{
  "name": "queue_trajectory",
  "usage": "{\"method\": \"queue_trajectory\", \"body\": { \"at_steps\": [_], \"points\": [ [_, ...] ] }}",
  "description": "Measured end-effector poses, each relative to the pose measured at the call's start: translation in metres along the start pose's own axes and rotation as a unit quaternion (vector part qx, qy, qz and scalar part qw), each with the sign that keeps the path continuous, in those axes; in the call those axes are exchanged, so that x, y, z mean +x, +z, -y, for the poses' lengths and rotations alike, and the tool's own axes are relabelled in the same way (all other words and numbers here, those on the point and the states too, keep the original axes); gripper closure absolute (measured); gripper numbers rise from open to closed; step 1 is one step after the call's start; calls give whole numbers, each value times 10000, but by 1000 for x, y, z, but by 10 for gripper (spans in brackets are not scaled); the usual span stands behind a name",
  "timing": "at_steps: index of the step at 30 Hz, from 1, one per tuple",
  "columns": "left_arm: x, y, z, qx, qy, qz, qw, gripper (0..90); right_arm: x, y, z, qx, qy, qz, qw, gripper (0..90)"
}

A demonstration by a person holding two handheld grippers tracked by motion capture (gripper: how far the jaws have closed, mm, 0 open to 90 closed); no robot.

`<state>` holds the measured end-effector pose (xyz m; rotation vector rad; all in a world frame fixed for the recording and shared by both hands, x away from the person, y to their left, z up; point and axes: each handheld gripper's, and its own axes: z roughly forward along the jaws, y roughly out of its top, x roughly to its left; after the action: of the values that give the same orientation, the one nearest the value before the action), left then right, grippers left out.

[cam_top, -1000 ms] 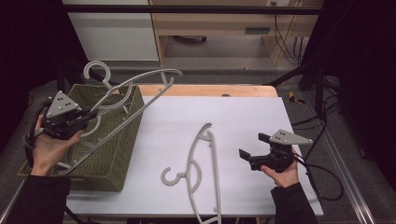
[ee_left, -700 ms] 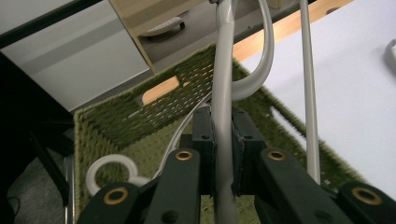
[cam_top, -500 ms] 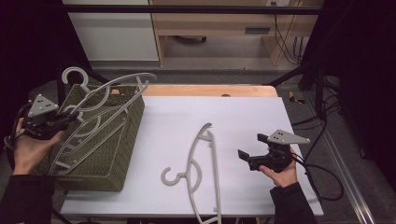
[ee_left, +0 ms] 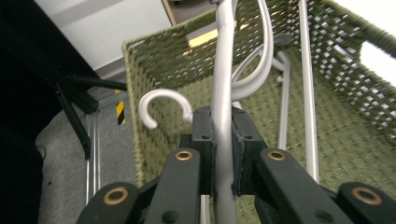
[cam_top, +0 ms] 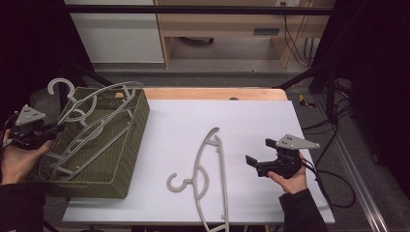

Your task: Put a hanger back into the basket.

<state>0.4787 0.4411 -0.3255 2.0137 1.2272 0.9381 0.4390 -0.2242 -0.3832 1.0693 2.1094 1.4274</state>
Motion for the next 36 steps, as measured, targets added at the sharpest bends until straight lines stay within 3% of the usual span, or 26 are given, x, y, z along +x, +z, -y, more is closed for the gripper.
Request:
{"method": "queue_trajectory", "body": {
  "at_steps": [5, 11, 15, 17, 20, 24, 25, 32, 34, 36],
  "points": [
    [6, 3, 10, 79, -98, -3, 9999, 819, 0, 0, 0, -11, -12, -9, 10000, 33],
    [4, 6, 12, 216, 8, 69, 9997, 819, 0, 0, 0, 13, -19, -26, 10000, 35],
    [3, 11, 17, 320, -48, 138, 9994, 819, 1, 1, 0, 23, -43, -47, 10000, 36],
    [-1, 16, 19, 443, 62, 145, 9989, 819, 1, 2, 0, 45, -30, -51, 10000, 36],
    [-11, 27, 19, 731, 229, 165, 9969, 817, 2, 2, 1, 63, -37, -55, 10000, 35],
    [-14, 38, 23, 912, 31, 270, 9955, 816, 2, 2, 1, 54, -29, -67, 10000, 34],
    [-14, 42, 25, 1031, -40, 356, 9940, 815, 1, 2, 0, 51, -26, -67, 10000, 34],
    [-15, 58, 32, 1712, -243, 322, 9844, 805, 2, 3, 0, 9, 3, -99, 10000, 33],
    [-15, 59, 33, 1727, -235, 230, 9844, 759, 2, 3, 0, 3, 12, -106, 9999, 33],
    [-14, 55, 33, 1555, -277, 221, 9872, 733, 2, 3, 0, -12, 18, -109, 9999, 31]
  ]
}}
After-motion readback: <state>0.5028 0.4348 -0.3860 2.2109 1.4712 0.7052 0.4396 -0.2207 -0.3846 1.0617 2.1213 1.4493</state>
